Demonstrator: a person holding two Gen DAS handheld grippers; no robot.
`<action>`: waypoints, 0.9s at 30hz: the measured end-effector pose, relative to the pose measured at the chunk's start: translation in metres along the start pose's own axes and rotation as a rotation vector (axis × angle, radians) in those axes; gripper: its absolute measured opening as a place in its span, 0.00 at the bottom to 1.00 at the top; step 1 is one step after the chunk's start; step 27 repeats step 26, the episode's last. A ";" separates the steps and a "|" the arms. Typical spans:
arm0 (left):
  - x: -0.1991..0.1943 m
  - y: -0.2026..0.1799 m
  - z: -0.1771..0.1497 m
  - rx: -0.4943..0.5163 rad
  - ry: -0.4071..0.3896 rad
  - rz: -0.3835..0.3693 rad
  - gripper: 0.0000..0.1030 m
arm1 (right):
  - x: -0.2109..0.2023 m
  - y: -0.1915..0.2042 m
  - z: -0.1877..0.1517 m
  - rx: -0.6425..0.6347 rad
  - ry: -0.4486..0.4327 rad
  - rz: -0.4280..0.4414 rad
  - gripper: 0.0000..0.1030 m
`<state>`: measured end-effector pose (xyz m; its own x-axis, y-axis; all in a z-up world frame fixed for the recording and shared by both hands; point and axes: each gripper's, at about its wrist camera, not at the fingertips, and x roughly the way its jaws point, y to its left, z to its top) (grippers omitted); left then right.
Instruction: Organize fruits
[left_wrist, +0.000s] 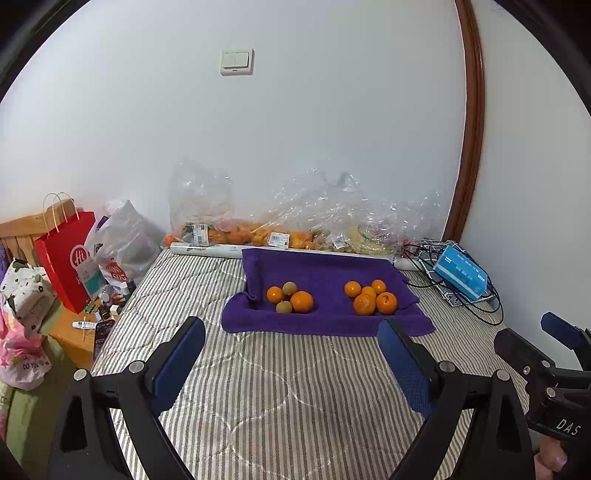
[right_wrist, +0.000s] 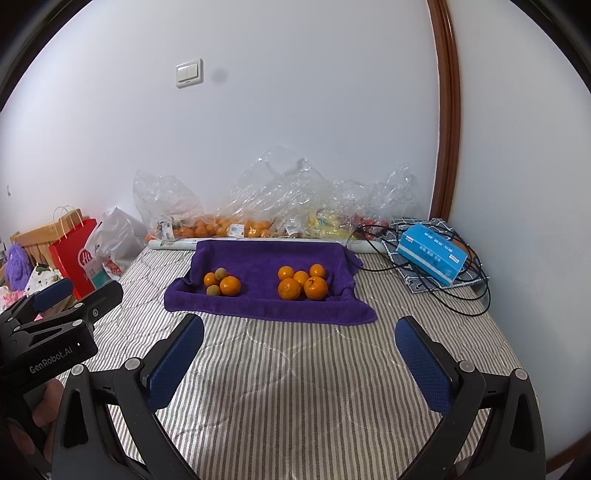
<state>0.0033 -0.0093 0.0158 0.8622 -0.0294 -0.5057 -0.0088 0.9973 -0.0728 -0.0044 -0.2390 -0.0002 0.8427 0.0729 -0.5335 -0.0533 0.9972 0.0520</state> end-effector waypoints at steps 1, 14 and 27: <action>0.000 0.000 0.000 0.000 0.000 0.000 0.92 | 0.000 0.000 0.000 0.000 0.000 0.001 0.99; -0.001 -0.002 0.001 -0.001 0.000 -0.001 0.92 | -0.001 0.000 0.000 -0.002 -0.002 0.000 0.99; -0.001 -0.001 0.001 0.003 -0.001 -0.006 0.92 | -0.004 0.000 0.003 -0.016 -0.006 0.005 0.99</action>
